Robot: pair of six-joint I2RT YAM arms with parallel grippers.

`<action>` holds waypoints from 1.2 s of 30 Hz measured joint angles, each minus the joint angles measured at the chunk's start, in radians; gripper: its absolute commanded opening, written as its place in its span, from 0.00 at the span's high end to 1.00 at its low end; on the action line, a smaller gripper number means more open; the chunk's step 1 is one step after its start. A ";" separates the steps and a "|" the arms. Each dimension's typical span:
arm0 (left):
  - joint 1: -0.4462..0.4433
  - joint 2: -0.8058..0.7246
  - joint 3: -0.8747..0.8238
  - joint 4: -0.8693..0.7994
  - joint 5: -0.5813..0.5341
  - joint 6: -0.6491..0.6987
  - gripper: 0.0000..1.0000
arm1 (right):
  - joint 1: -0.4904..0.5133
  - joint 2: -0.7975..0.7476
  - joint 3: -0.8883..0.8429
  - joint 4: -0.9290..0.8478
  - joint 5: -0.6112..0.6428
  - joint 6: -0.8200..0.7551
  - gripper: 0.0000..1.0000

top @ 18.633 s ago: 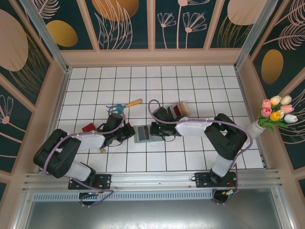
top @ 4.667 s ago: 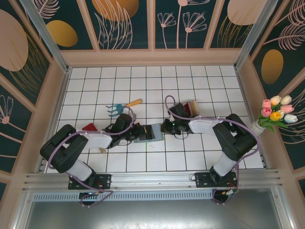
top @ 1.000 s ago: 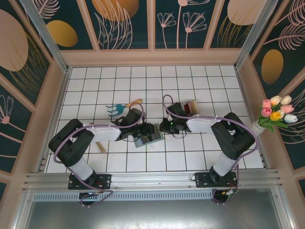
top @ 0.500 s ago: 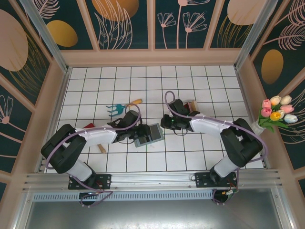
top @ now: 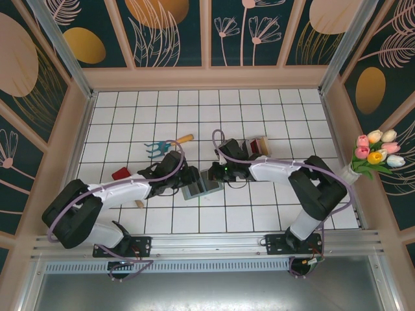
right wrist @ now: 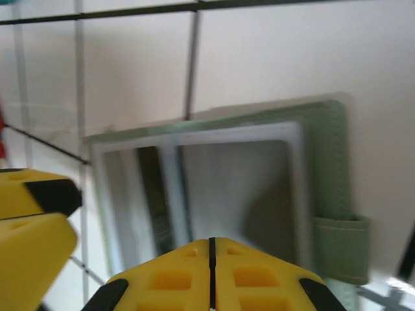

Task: Put the credit cards into the card holder
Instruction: Insert the credit card into the card slot, then move the storage box to the center of the table.

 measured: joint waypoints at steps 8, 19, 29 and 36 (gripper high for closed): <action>0.000 0.083 -0.012 0.028 0.001 0.000 0.65 | 0.000 0.002 0.000 -0.053 0.098 0.000 0.87; -0.001 0.024 0.015 -0.007 -0.002 0.051 0.48 | -0.184 -0.271 0.130 -0.254 0.362 -0.174 0.62; -0.001 0.056 0.171 0.051 0.073 0.068 0.43 | -0.308 -0.116 0.260 -0.408 0.536 -0.375 0.63; -0.001 0.122 0.195 0.071 0.127 0.067 0.42 | -0.308 -0.045 0.269 -0.467 0.607 -0.423 0.67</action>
